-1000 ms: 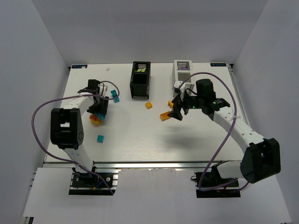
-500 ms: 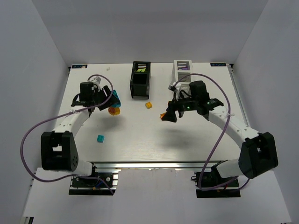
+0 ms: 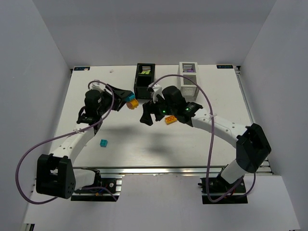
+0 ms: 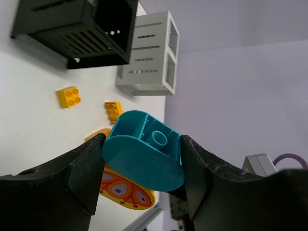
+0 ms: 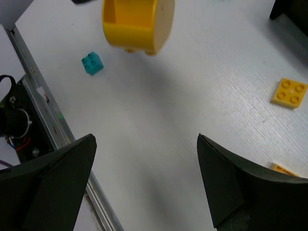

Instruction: Sort the legos into containers by color

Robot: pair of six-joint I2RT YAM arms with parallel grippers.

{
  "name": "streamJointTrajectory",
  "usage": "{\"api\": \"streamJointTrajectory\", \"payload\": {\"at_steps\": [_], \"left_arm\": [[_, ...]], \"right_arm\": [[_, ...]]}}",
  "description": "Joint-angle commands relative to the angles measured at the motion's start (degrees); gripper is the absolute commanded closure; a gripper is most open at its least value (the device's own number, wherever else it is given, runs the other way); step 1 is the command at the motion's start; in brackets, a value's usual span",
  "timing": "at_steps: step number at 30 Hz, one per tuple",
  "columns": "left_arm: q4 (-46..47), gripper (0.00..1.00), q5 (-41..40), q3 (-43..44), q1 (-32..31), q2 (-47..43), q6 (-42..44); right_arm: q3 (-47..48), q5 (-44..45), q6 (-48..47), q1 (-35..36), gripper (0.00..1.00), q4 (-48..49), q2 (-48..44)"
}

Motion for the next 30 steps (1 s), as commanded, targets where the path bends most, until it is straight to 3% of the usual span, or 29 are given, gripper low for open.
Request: {"api": "streamJointTrajectory", "payload": {"at_steps": [1, 16, 27, 30], "left_arm": [[3.33, 0.93, -4.62, -1.58, -2.21, -2.23, -7.73], [7.72, 0.96, -7.88, -4.65, -5.29, -2.67, -12.31], [11.59, 0.96, -9.20, -9.05, -5.47, -4.43, -16.88], [12.21, 0.97, -9.46, -9.58, -5.47, -4.87, -17.75]], "right_arm": [[3.31, 5.29, 1.61, 1.46, 0.11, 7.06, 1.64], [9.38, 8.53, -2.08, 3.66, 0.13, 11.63, 7.97], [3.85, 15.65, -5.51, 5.68, 0.23, 25.07, 8.41], [3.93, 15.92, -7.26, 5.77, 0.30, 26.40, 9.47]]}}
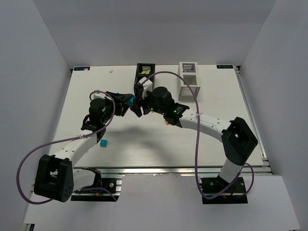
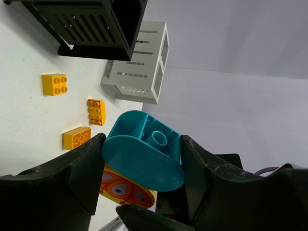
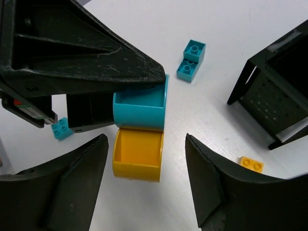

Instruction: Sort the legos into containers by color

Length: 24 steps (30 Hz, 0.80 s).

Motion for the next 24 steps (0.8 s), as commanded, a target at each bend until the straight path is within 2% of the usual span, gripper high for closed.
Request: {"api": "streamJointTrajectory", "payload": {"at_steps": [1, 9, 12, 15, 16, 17, 24], "left_arm": [[3.18, 0.97, -1.27, -0.53, -0.35, -2.83, -1.89], [4.50, 0.97, -1.44, -1.41, -0.44, -2.83, -3.12], [5.55, 0.97, -1.44, -2.37, -0.44, -3.10, -4.00], [5.64, 0.97, -1.70, -2.55, -0.53, -3.27, -4.09], [5.73, 0.97, -1.79, -2.64, -0.53, -3.27, -4.09], [5.99, 0.97, -1.97, -2.99, -0.53, -3.45, -4.44], [8.10, 1.00, -3.90, -4.57, -0.44, -3.98, -5.67]], "right_arm": [[0.33, 2.61, -3.55, 0.46, 0.32, 6.50, 1.08], [-0.11, 4.28, -5.14, 0.64, 0.41, 6.76, 2.49], [-0.20, 4.81, -5.58, 0.81, 0.48, 7.11, 2.57], [-0.73, 4.28, -6.19, 0.72, 0.72, 8.07, 2.31], [-0.73, 4.19, -6.20, 0.81, 0.90, 7.99, 2.22], [-1.08, 4.11, -6.11, 0.72, 0.98, 8.08, 2.05], [-5.47, 1.92, -5.40, 0.72, 1.00, 8.25, -1.29]]}}
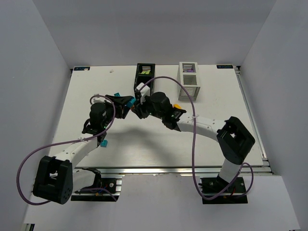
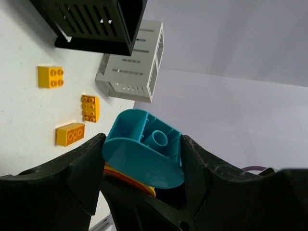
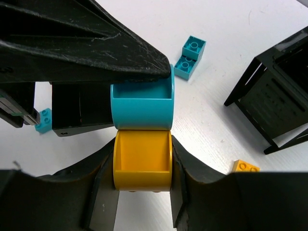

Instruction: Sort the legos into containers by color

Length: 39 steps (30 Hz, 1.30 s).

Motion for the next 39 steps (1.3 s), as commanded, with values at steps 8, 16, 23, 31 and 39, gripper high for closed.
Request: {"api": "streamJointTrajectory", "payload": {"at_steps": [8, 16, 23, 31, 39], "left_arm": [[3.96, 1.00, -2.05, 0.39, 0.61, -1.92, -1.32], [3.43, 1.00, -1.70, 1.53, 1.93, -2.09, -0.80], [-1.82, 1.00, -0.56, 3.02, 2.11, -2.45, 3.94], [-12.21, 1.00, 2.96, 6.63, 1.67, -2.01, 18.33], [-21.62, 1.00, 2.17, 13.31, -6.23, 2.39, 29.79]], "right_arm": [[-6.54, -1.05, 0.39, -0.63, 1.00, 0.90, -7.52], [-10.14, -2.01, 0.48, -1.07, 1.00, -0.77, -10.51], [-8.40, -5.87, -2.58, -5.37, 1.00, -9.43, -14.03], [-2.07, -16.16, -17.87, -12.31, 1.00, -31.78, -14.64], [0.83, -21.96, -23.25, -21.28, 1.00, -40.14, -17.71]]}}
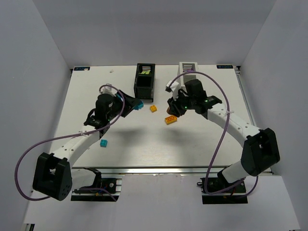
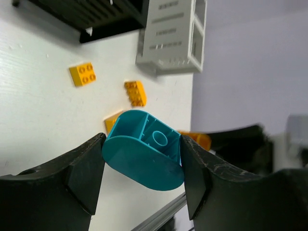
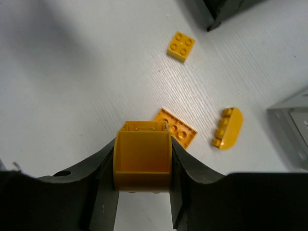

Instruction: Sort the legos into containers by color

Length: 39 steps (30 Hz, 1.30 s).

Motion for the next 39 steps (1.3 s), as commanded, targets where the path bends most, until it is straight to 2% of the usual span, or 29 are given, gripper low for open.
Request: {"api": "streamJointTrajectory", "payload": {"at_steps": [1, 4, 8, 14, 20, 27, 32, 39], "left_arm": [[-4.26, 1.00, -0.06, 1.82, -2.85, 0.40, 6.66], [-5.32, 1.00, -1.11, 2.95, -5.22, 0.92, 8.85], [-11.19, 1.00, -3.22, 5.58, -8.30, 2.94, 12.55], [-15.77, 1.00, -6.12, 7.79, -12.52, 4.88, 16.42], [-14.55, 1.00, -6.30, 5.77, -13.40, 4.88, 16.52], [-15.34, 1.00, -7.09, 6.47, -13.75, 5.32, 16.87], [-15.43, 1.00, -7.97, 6.13, -13.76, 4.36, 16.78], [-15.87, 1.00, -8.41, 6.29, -13.76, 4.09, 16.60]], "right_arm": [[4.55, -3.23, -4.63, -2.73, 1.00, -5.71, -3.60], [6.31, -3.58, -6.56, -5.19, 1.00, -7.30, -4.39], [9.20, -4.47, -8.67, -7.66, 1.00, -11.60, -3.95], [15.97, -3.15, -8.77, -11.08, 1.00, -18.54, -0.09], [21.34, -0.87, -8.07, -15.21, 1.00, -21.37, 3.07], [32.67, 1.60, -3.41, -22.50, 1.00, -21.90, 13.18], [40.93, 1.78, -3.14, -23.92, 1.00, -23.13, 19.76], [46.91, -0.42, -2.44, -23.92, 1.00, -22.16, 26.36]]}}
